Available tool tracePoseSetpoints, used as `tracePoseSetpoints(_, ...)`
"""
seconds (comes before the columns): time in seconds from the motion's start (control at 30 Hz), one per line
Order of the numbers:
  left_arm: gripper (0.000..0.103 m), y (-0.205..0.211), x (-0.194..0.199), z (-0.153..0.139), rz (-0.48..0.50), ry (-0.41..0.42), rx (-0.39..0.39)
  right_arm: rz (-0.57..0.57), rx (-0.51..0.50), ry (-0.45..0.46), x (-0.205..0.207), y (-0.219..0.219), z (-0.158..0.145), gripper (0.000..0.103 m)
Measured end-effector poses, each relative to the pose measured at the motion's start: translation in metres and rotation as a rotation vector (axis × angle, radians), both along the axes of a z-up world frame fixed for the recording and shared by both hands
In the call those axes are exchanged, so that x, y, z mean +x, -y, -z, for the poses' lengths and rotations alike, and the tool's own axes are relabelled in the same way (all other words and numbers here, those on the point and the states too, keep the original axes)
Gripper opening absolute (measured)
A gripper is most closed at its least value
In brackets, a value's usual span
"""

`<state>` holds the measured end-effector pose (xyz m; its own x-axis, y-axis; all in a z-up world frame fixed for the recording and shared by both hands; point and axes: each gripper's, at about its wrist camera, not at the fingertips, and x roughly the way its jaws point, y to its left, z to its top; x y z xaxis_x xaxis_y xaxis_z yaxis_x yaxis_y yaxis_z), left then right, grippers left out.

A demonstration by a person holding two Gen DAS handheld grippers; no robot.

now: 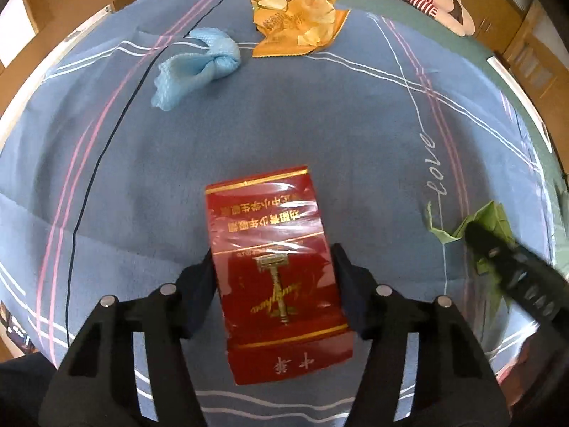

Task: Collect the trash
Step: 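Grasp the green wrapper with the right tool while the left tool grasps the red cigarette box, then carry the green wrapper and red box with both tools over the bin bag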

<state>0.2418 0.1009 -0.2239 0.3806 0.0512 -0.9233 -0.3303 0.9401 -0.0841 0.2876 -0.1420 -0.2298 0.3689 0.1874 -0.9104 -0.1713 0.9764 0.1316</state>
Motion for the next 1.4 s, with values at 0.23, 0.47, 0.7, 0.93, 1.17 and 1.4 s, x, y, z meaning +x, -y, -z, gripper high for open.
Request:
tracePoseSetpoints(0.23, 0.060, -0.009, -0.012, -0.020, -0.046, 0.098, 0.002, -0.003, 0.014, 0.039, -0.016, -0.003, -0.011, 0.032)
tracePoseSetpoints(0.47, 0.060, 0.012, -0.049, -0.084, 0.050, 0.391, 0.074, 0.032, 0.099, 0.188, -0.061, 0.027, -0.080, 0.031)
tracePoseSetpoints(0.7, 0.060, 0.049, -0.123, -0.178, 0.113, 0.588, 0.231, 0.013, 0.075, 0.411, -0.144, 0.056, -0.156, 0.031)
tracePoseSetpoints(0.93, 0.061, 0.066, -0.193, -0.253, 0.102, 0.729, 0.274, -0.013, 0.063, 0.595, -0.228, 0.087, -0.217, 0.031)
tracePoseSetpoints(1.17, 0.061, 0.103, -0.243, -0.297, 0.133, 0.862, 0.334, -0.032, 0.086, 0.681, -0.274, 0.117, -0.247, 0.031)
tracePoseSetpoints(1.4, 0.061, 0.125, -0.262, -0.313, 0.174, 0.914, 0.337, -0.053, 0.056, 0.663, -0.288, 0.137, -0.252, 0.031)
